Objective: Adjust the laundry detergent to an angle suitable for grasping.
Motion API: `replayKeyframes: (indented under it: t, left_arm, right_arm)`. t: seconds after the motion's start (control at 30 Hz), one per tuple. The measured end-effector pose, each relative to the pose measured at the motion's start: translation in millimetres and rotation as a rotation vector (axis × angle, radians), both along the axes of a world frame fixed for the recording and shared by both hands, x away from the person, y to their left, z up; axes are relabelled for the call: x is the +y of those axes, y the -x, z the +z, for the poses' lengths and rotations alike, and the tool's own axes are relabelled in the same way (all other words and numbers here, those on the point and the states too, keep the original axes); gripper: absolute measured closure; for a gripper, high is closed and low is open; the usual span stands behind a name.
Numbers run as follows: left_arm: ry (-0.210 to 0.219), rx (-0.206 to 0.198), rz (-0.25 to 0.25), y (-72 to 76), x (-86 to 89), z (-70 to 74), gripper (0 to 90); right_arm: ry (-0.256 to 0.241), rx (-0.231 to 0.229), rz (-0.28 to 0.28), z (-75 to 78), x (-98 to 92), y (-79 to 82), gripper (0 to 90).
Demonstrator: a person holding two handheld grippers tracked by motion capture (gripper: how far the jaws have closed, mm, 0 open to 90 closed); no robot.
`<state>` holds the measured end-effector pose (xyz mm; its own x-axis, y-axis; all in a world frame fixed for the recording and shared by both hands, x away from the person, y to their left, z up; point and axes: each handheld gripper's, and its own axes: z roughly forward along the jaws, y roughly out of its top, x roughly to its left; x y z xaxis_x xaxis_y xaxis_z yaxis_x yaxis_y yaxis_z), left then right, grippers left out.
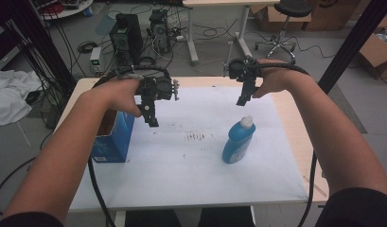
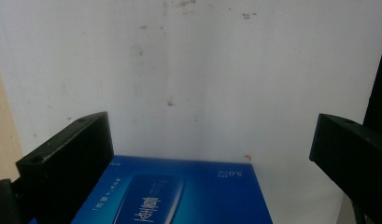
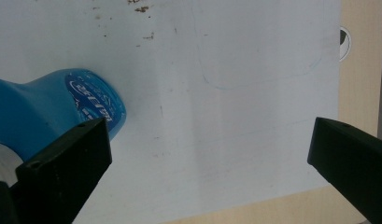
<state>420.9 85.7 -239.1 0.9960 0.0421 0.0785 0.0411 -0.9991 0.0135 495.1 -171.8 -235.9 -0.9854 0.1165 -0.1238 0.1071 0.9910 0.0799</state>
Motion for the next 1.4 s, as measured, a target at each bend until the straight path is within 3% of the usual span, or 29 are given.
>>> replayKeyframes:
  t: [0.6,1.0,1.3,1.4]
  left_arm:
    - [-0.004,-0.007,-0.004,6.3,-6.8,5.7,0.0]
    - [-0.015,-0.019,-0.006,12.8,-11.0,6.4,0.0]
    - [-0.017,-0.019,-0.001,14.2,-16.1,10.2,0.1]
    - [-0.023,-0.024,0.006,15.3,-17.2,12.9,0.0]
  right_arm:
    - [-0.022,-0.021,-0.008,8.3,-6.8,4.0,0.0]
    - [-0.009,-0.024,-0.004,5.8,-7.9,8.7,0.0]
    - [-0.059,-0.025,0.02,23.1,-18.0,15.9,0.0]
    - [-0.087,-0.03,0.058,31.1,-23.2,22.1,0.0]
